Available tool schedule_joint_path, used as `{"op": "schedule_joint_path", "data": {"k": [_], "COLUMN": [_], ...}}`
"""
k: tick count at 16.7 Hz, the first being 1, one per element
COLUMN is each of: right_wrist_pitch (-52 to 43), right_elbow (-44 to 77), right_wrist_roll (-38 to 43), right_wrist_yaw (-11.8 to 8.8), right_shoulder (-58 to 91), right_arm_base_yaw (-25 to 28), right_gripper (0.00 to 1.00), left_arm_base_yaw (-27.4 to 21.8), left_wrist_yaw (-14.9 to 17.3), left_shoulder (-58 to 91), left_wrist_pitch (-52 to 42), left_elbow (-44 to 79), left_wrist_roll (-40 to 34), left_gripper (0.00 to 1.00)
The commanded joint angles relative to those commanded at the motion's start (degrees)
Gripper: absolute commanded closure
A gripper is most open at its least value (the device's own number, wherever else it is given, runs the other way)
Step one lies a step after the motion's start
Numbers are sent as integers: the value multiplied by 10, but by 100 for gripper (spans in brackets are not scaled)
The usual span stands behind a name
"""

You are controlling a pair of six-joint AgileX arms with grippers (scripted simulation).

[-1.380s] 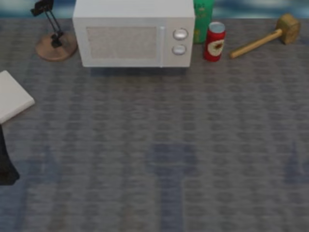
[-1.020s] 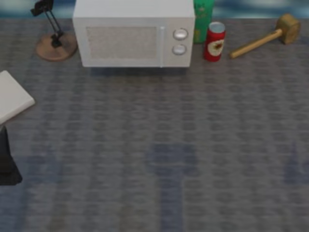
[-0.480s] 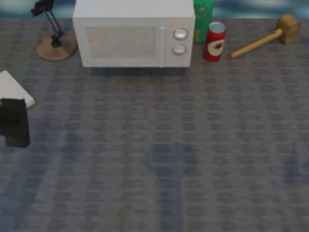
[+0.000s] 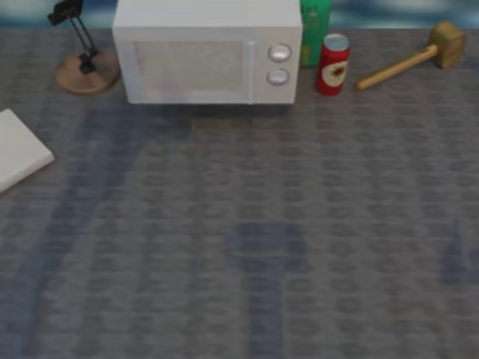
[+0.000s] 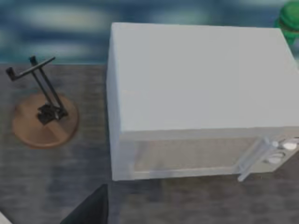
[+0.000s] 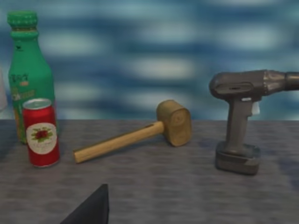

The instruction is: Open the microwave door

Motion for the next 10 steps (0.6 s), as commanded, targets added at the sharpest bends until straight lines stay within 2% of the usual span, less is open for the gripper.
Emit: {"op": "schedule_joint_path", "data": {"k": [5, 10], "right_wrist_pitch": [0, 0], "right_elbow": [0, 0], "right_wrist_roll": [0, 0], "right_wrist_yaw": [0, 0], "right_shoulder": [0, 0], "right_arm_base_yaw": [0, 0], "right_gripper": [0, 0], "left_arm_base_yaw": [-65, -112], "left_wrist_yaw": [-32, -69], "left_shoulder": [247, 476], "left_wrist_pitch": [-113, -230], "left_elbow": [338, 558], "left_wrist_roll": [-88, -152], "left_gripper": [0, 0]}}
